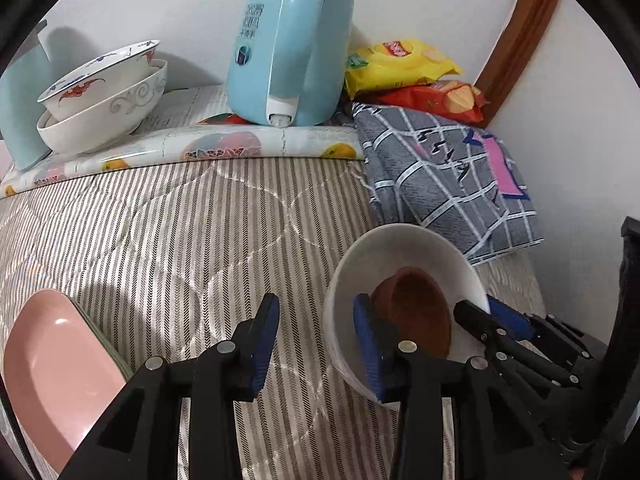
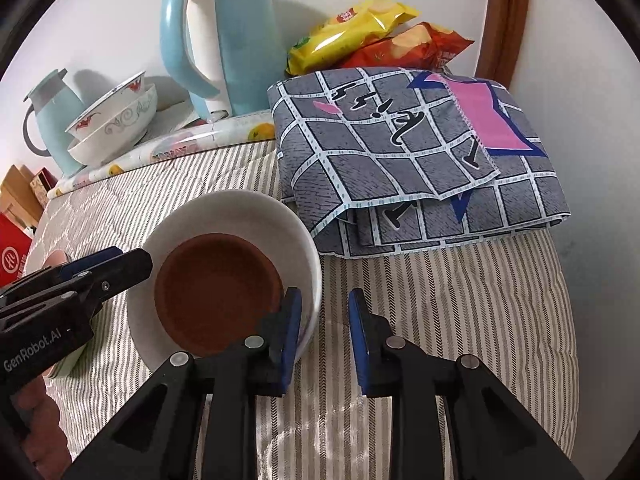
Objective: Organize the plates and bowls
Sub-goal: 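Grip the white bowl rim with the left gripper while the right grips it too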
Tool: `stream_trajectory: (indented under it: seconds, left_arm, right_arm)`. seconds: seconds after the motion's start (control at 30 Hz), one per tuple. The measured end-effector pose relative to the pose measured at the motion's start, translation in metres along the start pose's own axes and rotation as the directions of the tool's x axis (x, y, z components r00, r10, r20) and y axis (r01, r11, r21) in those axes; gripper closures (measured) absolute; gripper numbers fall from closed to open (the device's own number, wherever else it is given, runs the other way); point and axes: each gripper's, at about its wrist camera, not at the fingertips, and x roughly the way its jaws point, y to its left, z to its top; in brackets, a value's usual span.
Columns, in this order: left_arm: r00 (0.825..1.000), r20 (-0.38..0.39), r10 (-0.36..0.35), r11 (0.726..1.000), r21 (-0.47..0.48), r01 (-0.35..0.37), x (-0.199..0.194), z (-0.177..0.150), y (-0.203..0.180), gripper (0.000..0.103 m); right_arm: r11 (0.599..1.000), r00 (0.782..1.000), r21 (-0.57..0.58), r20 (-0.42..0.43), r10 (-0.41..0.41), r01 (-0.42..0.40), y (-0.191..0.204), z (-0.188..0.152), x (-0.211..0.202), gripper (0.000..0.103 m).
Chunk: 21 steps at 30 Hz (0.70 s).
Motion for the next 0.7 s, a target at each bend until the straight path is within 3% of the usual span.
stream_trajectory:
  seconds: [0.4, 0.7]
  left_arm:
    - [0.999, -0.047, 0.018, 1.000, 0.011, -0.017, 0.025, -0.001, 0.004, 0.066]
    - [0.997, -0.079, 0.014, 0.999, 0.033, -0.012, 0.036, -0.002, -0.002, 0.068]
  right_arm:
    - [1.000, 1.000, -0.018, -0.016, -0.004, 0.004, 0.002, 0.003, 0.014, 0.077]
    - [1.000, 1.000, 0.021, -0.023, 0.017, -0.017, -0.005, 0.005, 0.021, 0.065]
